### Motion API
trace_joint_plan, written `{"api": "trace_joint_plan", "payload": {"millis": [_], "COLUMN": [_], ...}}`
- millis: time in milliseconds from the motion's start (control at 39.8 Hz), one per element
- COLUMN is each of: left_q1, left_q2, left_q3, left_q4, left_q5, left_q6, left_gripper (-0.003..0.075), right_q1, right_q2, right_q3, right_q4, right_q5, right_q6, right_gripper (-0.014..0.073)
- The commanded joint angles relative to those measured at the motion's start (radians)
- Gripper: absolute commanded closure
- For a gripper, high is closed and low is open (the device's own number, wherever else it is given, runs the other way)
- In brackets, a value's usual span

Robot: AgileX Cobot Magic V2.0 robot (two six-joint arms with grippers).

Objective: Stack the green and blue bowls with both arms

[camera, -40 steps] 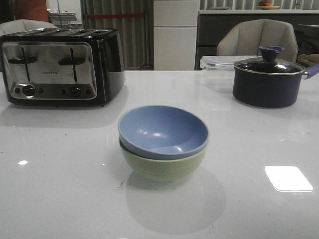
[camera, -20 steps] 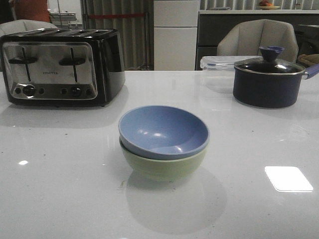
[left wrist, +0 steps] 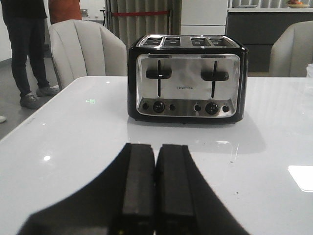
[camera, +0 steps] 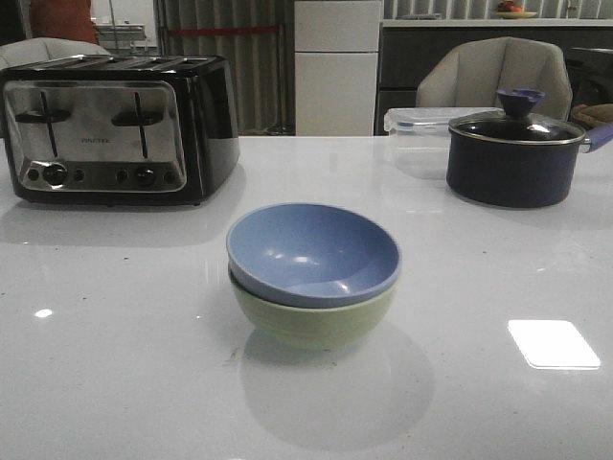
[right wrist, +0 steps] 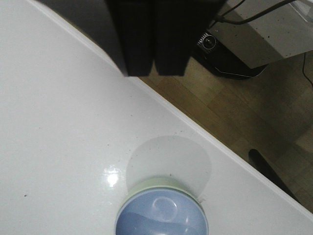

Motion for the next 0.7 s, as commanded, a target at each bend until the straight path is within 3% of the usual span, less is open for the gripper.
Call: {"api": "trace_joint_plan", "payload": {"millis": [0, 126, 679], "left_q1": [-0.013, -0.032, -0.030], "left_q2": [-0.018, -0.018, -0.018], "left_q3": [0.005, 0.007, 0.007], "left_q4": [0.003, -0.036, -0.050], "left_q5": [-0.141, -0.142, -0.141], "left_q6": [-0.025, 0.028, 0.028], "left_gripper": [0.0620, 0.0620, 0.0621], "right_q1": [-0.002, -0.002, -0.002], "right_q2": [0.005, 0.005, 0.005], "right_q3": [-0.026, -0.026, -0.026], "right_q4": [0.007, 0.007, 0.007], "right_q5": [-0.049, -0.049, -0.049], "right_q6": [-0.009, -0.009, -0.009], "right_gripper": [0.0548, 0.0548, 0.0548]}}
